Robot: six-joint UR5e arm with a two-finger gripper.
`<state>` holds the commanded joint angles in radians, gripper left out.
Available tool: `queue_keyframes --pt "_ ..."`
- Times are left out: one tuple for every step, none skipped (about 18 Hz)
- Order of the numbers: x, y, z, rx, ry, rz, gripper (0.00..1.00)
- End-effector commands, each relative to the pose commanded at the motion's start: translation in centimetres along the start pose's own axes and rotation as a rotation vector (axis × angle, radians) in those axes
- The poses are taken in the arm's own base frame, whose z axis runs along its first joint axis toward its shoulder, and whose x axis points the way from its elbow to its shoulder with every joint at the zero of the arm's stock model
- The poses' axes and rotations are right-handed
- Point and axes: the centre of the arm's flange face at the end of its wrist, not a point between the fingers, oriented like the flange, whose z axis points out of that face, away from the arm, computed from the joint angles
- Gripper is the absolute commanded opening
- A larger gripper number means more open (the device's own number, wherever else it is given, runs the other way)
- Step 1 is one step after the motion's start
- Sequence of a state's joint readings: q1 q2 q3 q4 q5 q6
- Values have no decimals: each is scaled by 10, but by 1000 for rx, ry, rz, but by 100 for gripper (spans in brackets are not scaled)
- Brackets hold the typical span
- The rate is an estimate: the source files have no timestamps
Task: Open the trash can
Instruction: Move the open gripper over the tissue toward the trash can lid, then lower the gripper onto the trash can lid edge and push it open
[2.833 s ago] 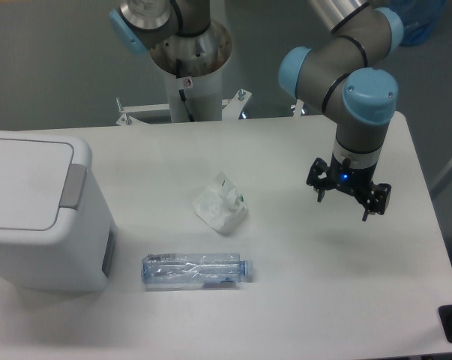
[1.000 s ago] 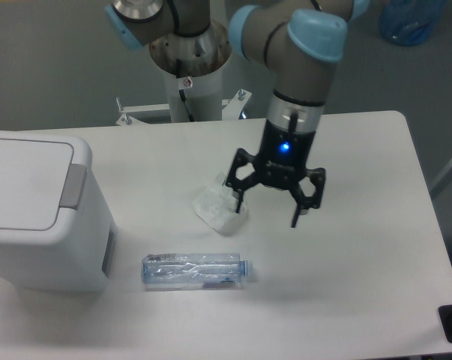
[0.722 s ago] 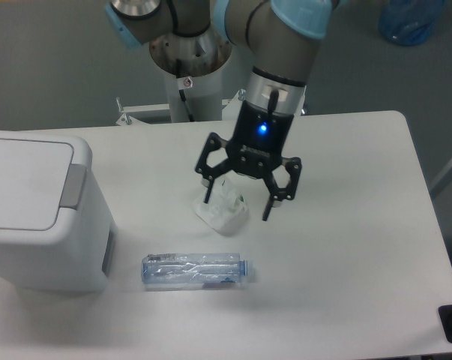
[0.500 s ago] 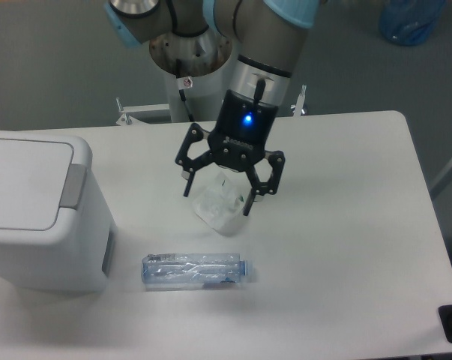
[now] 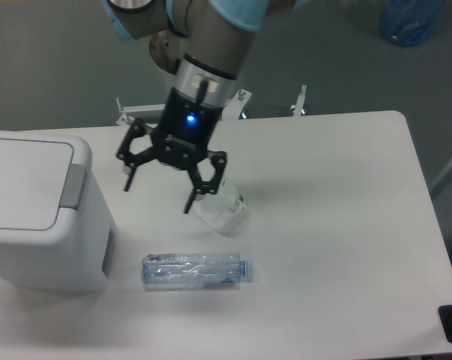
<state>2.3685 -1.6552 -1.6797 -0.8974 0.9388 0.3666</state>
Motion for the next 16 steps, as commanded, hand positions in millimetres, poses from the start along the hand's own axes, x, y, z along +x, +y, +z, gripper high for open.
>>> queue_keyframes --pt "3 0 2 -4 1 3 100" --pt "1 2 6 -14 -3 1 100" --pt "0 2 9 -21 -10 2 100" --pt "5 2 15 -31 -2 8 100" --pt "8 4 21 -44 -2 10 100" --pt "8 7 24 -55 -11 11 100" --pt "9 9 29 -66 -14 13 100" --pt "11 10 32 -73 -15 14 100" --pt "15 11 34 -77 -11 19 100" --pt "18 11 36 -80 -7 19 100" --pt "21 11 38 -82 -4 9 100" --pt "25 11 39 -81 -1 -3 100" --pt "26 11 38 -80 -1 -14 100" --pt "27 10 38 -79 -1 -14 100" --pt "28 9 37 -76 -2 -12 100" --pt "28 8 36 -75 -3 -13 100"
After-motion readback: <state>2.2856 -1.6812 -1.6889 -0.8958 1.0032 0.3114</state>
